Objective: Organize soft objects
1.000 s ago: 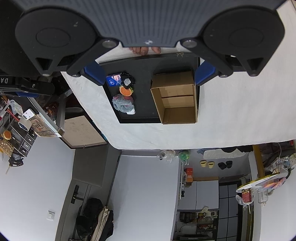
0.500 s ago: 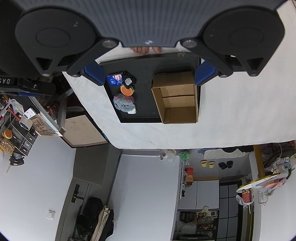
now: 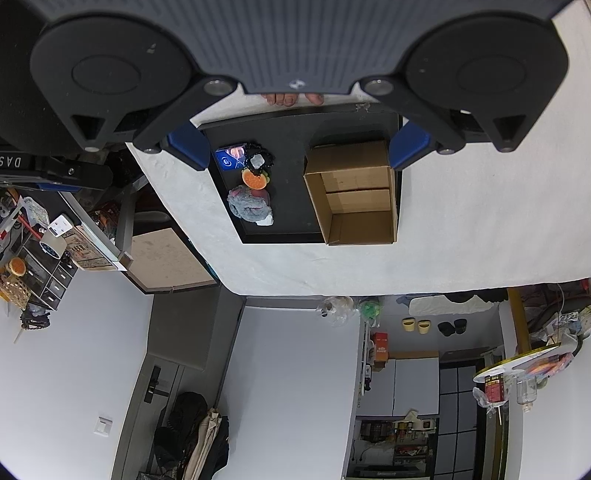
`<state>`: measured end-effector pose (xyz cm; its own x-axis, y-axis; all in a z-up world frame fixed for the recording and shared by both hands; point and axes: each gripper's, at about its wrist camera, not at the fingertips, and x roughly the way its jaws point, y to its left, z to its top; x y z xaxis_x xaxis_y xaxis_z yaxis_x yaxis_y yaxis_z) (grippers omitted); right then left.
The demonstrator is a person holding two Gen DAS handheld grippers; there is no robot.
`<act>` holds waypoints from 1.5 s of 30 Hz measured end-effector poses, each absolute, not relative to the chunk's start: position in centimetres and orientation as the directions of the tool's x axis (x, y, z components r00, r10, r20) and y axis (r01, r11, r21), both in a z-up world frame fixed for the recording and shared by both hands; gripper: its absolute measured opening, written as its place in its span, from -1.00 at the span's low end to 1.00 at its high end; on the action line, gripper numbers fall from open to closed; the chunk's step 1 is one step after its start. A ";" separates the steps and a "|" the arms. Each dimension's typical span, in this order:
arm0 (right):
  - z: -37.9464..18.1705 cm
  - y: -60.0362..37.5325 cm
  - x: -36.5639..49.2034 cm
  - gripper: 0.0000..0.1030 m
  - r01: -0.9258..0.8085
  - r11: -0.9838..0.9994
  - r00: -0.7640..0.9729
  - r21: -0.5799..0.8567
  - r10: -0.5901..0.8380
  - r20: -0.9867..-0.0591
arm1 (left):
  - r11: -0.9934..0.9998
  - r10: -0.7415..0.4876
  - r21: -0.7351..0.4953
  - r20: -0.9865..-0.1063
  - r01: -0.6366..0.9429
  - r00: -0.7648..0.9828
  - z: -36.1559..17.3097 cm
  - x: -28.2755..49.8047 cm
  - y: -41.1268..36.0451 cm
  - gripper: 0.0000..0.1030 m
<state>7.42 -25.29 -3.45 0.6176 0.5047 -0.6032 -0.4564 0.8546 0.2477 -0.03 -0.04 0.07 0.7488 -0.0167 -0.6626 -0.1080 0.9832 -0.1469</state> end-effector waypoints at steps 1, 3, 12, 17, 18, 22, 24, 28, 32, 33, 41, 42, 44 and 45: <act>-3.4 -25.3 7.4 1.00 -0.457 0.854 0.618 0.248 0.505 -0.603 | 0.983 -0.017 -0.146 -0.661 -0.107 0.750 0.1 0.0 0.0 0.99; -3.4 -25.2 7.3 1.00 -0.457 0.854 0.619 0.248 0.506 -0.602 | 0.984 -0.018 -0.147 -0.660 -0.106 0.751 0.1 0.0 0.0 0.99; -3.5 -25.0 7.5 1.00 -0.475 0.839 0.609 0.267 0.532 -0.589 | 0.985 -0.026 -0.146 -0.657 -0.093 0.754 -0.3 0.4 0.2 0.99; -4.0 -24.8 8.1 1.00 -0.474 0.841 0.603 0.260 0.525 -0.600 | 0.983 -0.033 -0.157 -0.664 -0.097 0.747 -1.0 0.9 0.8 0.99; -4.2 -24.7 8.3 1.00 -0.474 0.841 0.601 0.260 0.525 -0.603 | 0.982 -0.032 -0.160 -0.666 -0.101 0.745 -1.2 1.1 1.0 0.99; -5.0 -24.7 9.1 1.00 -0.473 0.842 0.589 0.259 0.521 -0.618 | 0.978 -0.026 -0.170 -0.677 -0.122 0.735 -2.1 1.8 2.1 0.99; -5.4 -24.7 9.7 1.00 -0.465 0.845 0.582 0.264 0.516 -0.628 | 0.975 -0.023 -0.176 -0.687 -0.136 0.726 -2.7 2.2 2.6 0.99; -6.5 -24.9 10.8 1.00 -0.454 0.848 0.570 0.272 0.511 -0.643 | 0.970 -0.010 -0.179 -0.702 -0.163 0.713 -3.8 3.1 3.5 0.99; -7.2 -24.8 11.4 1.00 -0.438 0.869 0.600 0.231 0.474 -0.645 | 0.973 0.049 -0.126 -0.707 -0.194 0.706 -4.5 4.0 3.9 0.99; -7.3 -24.8 11.5 1.00 -0.441 0.867 0.598 0.231 0.476 -0.644 | 0.974 0.053 -0.119 -0.706 -0.192 0.706 -4.7 4.2 4.0 0.99; -9.4 -24.5 13.2 1.00 -0.441 0.868 0.569 0.228 0.467 -0.677 | 0.965 0.034 -0.149 -0.744 -0.216 0.668 -7.4 6.4 5.3 0.99; -9.8 -24.5 13.5 1.00 -0.437 0.869 0.564 0.231 0.465 -0.683 | 0.964 0.035 -0.151 -0.748 -0.220 0.663 -7.7 6.6 5.4 0.99; -10.5 -24.5 14.0 1.00 -0.425 0.875 0.558 0.234 0.456 -0.693 | 0.961 0.036 -0.154 -0.755 -0.231 0.655 -8.5 7.1 5.8 0.99; -10.9 -24.4 14.3 1.00 -0.420 0.877 0.556 0.232 0.451 -0.698 | 0.959 0.037 -0.157 -0.758 -0.237 0.651 -8.8 7.4 6.0 0.99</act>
